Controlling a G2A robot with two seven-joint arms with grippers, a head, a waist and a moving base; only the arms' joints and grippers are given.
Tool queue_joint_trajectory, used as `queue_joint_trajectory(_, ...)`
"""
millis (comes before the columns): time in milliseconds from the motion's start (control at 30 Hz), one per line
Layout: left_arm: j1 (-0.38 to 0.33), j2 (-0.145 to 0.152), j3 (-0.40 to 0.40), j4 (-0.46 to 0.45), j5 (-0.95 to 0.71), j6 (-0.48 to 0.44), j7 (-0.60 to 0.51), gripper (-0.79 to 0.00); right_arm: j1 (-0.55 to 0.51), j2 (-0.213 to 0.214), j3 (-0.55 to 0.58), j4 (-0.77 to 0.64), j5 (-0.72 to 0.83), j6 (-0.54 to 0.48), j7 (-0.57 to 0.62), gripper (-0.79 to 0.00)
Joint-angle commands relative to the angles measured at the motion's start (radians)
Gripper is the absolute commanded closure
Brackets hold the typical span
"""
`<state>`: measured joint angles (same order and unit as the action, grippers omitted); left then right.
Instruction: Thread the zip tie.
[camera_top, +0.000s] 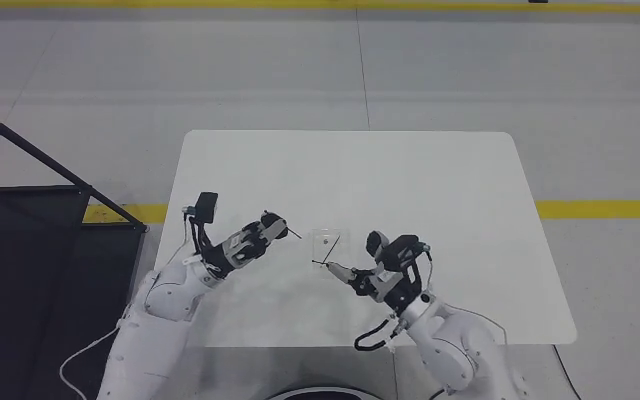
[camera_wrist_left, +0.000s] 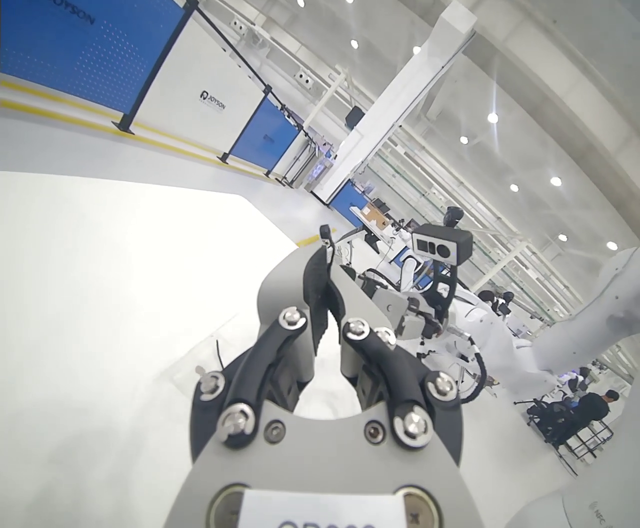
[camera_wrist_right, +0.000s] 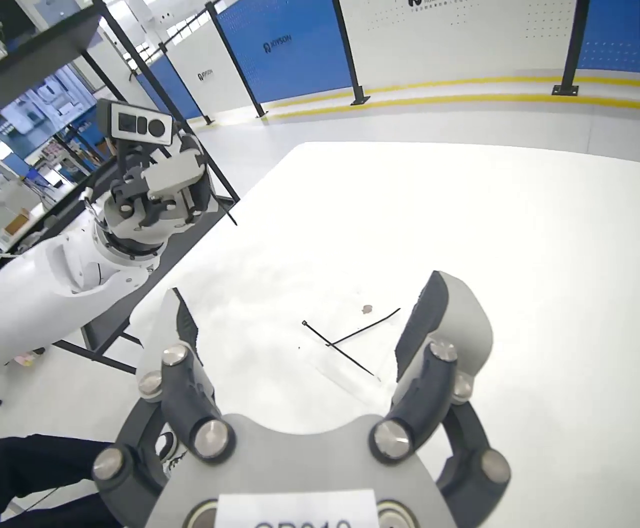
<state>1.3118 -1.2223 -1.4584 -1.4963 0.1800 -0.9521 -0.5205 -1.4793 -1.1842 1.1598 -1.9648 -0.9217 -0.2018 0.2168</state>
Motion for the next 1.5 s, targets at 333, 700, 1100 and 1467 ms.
queue_joint_trajectory(333,0.001,0.000,0.005,-0.035,0.079,0.067,0.031,0.000,0.005,-0.003,-0.035,-0.039,-0.168,0.107,0.051,-0.785)
queue_joint_trajectory(700,0.038,0.013,-0.047,-0.087,0.129,0.112,0.098,0.000,0.152,-0.052,-0.326,-0.110,-0.682,0.346,0.496,-0.782)
queue_joint_trajectory(1100,0.065,0.033,-0.104,-0.080,0.084,0.098,0.101,0.000,0.377,-0.136,-0.449,0.040,-0.575,0.305,0.771,-0.533)
queue_joint_trajectory(1467,0.051,0.040,-0.085,-0.064,0.077,0.095,0.112,0.000,0.480,-0.187,-0.474,0.156,-0.499,0.319,0.916,-0.372)
